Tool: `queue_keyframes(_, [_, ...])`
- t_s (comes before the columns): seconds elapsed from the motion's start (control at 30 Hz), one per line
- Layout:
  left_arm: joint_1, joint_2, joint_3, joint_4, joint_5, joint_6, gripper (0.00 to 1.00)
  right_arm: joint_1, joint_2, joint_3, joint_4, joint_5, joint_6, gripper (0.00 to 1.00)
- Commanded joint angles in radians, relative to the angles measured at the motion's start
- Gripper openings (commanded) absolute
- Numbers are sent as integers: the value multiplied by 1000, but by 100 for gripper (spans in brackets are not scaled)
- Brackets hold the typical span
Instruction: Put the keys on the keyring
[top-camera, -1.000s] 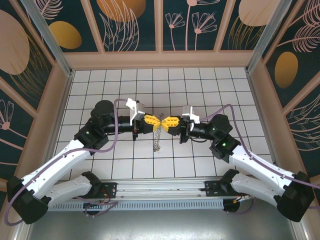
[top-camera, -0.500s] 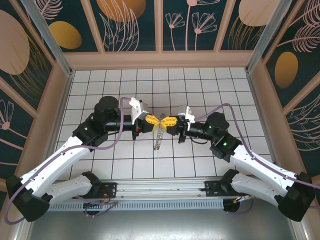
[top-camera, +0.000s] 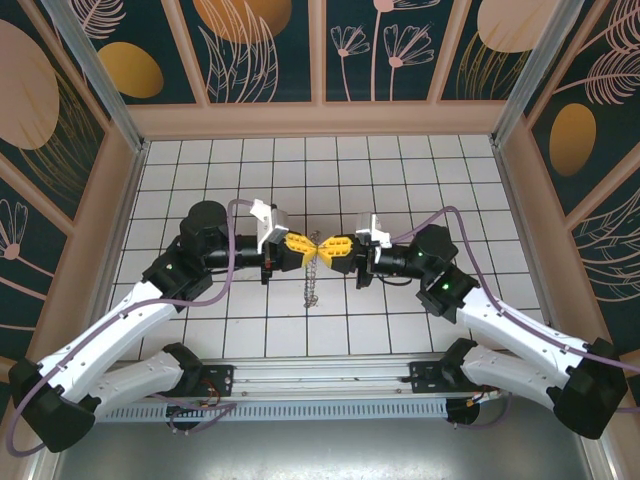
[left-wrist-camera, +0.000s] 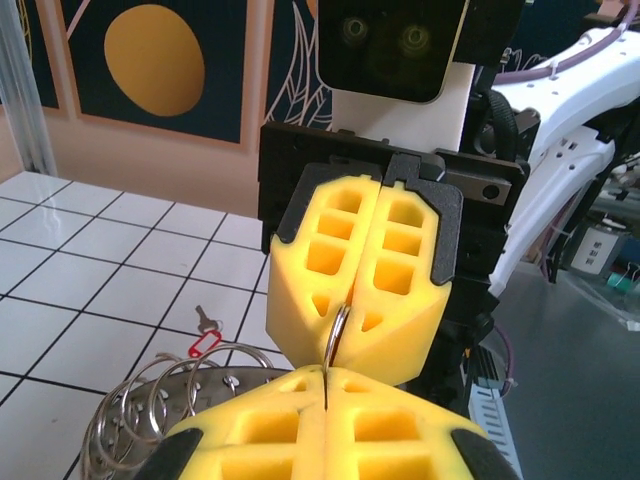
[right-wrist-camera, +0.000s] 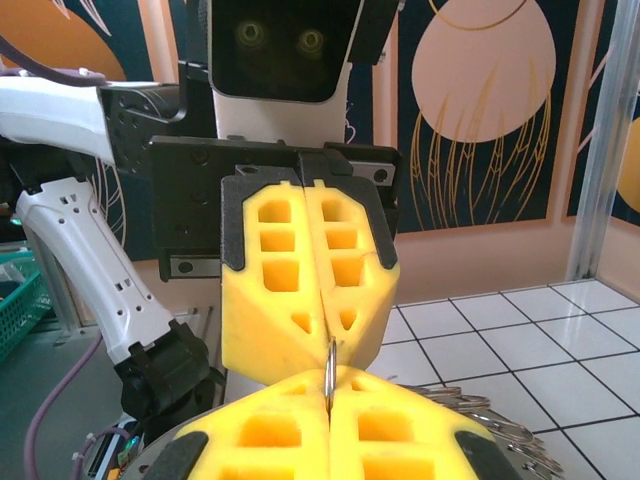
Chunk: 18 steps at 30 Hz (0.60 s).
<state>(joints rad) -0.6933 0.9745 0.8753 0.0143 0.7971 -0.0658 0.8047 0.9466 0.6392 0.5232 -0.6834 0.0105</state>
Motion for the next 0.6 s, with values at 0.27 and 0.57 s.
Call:
queue_keyframes(0.27, [-25,1,-32,219,59,-68,0,25,37,15,41,-67,17,0])
queue_keyframes(0.57, [-25,-21,13,65,-21,32,0,25,1,47,-111,47,-33,23])
